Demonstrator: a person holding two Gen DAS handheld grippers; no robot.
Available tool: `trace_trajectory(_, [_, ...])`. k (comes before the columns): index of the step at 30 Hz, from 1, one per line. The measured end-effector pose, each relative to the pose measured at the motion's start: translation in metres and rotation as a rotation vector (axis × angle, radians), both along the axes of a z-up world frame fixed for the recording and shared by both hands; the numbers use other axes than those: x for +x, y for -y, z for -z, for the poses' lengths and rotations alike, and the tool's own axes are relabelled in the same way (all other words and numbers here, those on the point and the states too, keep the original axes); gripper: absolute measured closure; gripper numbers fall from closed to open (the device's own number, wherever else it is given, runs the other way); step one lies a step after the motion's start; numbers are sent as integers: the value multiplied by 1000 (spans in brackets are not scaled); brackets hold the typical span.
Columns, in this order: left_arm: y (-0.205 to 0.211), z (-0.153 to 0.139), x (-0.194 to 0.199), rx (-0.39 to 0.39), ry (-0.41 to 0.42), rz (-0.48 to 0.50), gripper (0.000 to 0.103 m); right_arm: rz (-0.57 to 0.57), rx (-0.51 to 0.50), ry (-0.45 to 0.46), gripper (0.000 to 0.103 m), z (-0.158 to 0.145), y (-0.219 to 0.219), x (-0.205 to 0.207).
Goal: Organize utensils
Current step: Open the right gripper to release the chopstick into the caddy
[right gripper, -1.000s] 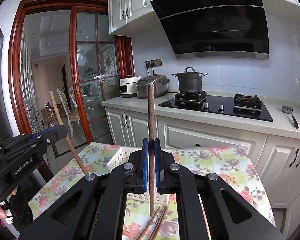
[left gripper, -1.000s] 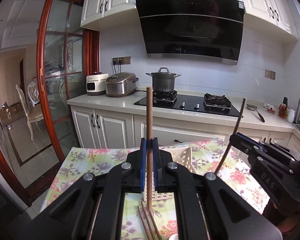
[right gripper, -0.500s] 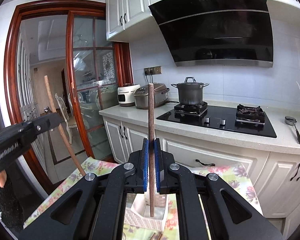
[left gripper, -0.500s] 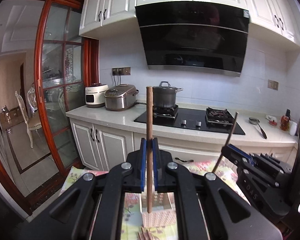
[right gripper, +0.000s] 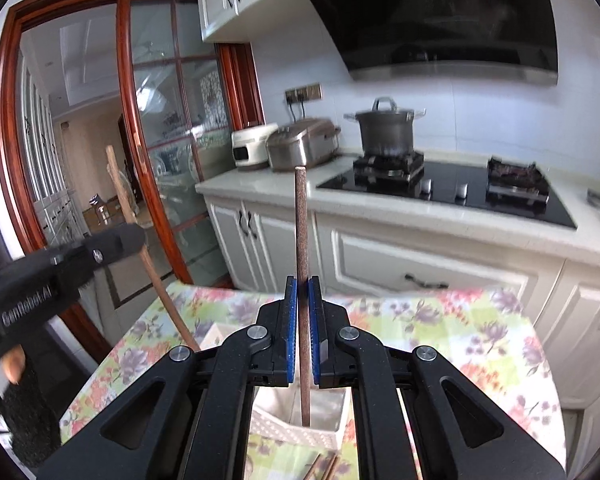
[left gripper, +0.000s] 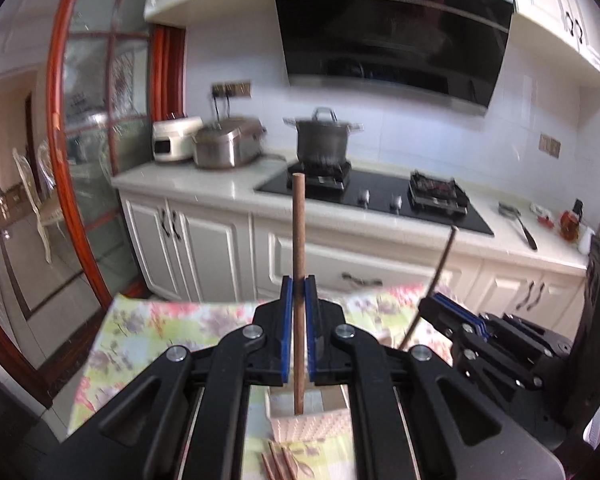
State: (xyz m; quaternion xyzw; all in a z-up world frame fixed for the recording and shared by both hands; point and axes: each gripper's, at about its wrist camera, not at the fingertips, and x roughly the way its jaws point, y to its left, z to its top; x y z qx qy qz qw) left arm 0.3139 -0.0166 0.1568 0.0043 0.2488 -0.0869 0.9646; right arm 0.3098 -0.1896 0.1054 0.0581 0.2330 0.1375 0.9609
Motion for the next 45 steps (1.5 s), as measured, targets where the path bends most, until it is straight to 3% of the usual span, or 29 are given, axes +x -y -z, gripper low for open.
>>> trace_trajectory(4, [4,22,9,38,-51,6,97,3,-20,-53,96,15,-7,12])
trace_trajectory(8, [-1,45,22,24,-91,-25,95,27,-1,-115,92,37,-9,31])
trace_trajectory(10, [-4,53,25,20,-97,-38,80,33,3,-135,86,46,-8,37])
trace_trajectory(12, [-10,58,26,20,-86,-60,66,41,8,-142,71,53,-5,41])
trace_trajectory(17, [-25,66,25,14,-66,-106,51,61,17,-146,71,63,7,41])
trace_trajectory(22, [-42,71,11,-7,-14,-178,22,75,-2,-130,71,65,13,31])
trace_trajectory(25, [-52,75,-1,-25,9,-214,14,80,-11,-113,71,65,16,18])
trace_trajectory(29, [-63,86,-20,-44,-1,-228,9,85,-34,-98,71,69,18,-4])
trace_trajectory(32, [-63,97,-38,-16,-7,-227,8,83,-48,-98,71,78,17,-25])
trace_trajectory(36, [-62,115,-58,15,-28,-229,8,78,-56,-124,71,95,17,-48])
trace_trajectory(45, [-72,151,-87,-14,-89,-246,8,64,-59,-188,71,128,13,-82])
